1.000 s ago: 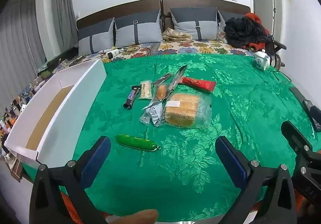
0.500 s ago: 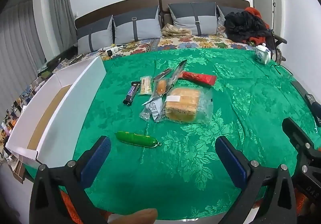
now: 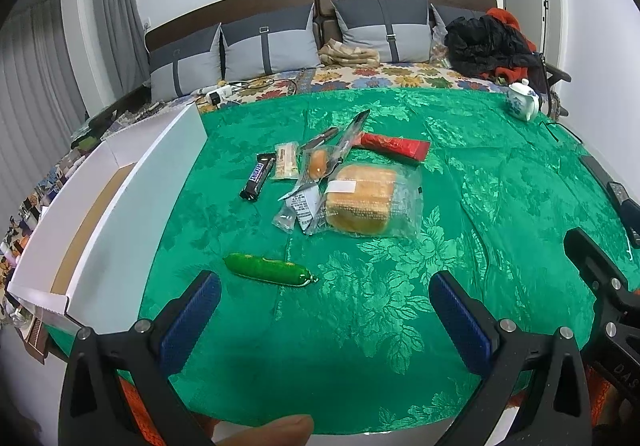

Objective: Organize snacks

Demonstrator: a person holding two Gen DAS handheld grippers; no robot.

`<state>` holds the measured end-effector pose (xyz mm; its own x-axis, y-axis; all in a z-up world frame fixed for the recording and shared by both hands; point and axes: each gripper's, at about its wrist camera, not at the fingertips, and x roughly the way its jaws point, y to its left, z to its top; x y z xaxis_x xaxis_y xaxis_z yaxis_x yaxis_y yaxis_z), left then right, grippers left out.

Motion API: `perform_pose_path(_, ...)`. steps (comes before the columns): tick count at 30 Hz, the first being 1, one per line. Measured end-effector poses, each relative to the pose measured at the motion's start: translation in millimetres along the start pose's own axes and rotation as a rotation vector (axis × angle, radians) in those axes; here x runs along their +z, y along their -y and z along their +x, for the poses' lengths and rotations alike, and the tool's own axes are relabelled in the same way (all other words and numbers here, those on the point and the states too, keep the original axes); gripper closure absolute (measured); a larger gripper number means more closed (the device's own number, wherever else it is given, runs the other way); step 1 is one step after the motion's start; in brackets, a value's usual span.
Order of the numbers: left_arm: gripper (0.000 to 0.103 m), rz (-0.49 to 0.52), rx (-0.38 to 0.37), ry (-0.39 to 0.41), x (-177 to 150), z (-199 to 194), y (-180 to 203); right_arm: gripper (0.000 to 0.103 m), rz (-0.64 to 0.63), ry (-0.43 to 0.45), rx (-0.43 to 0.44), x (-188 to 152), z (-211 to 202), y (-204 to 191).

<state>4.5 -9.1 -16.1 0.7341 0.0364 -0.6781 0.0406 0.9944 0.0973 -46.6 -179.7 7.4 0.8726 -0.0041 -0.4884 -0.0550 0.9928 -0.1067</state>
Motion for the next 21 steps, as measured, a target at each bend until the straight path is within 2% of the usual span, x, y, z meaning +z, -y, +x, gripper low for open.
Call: perform_pose_path(21,0.0,0.002,-0.015,-0.041,-6.7,12.3,2.3,0.009,0.019,-0.038,0.003,-8.5,10.7,5.5)
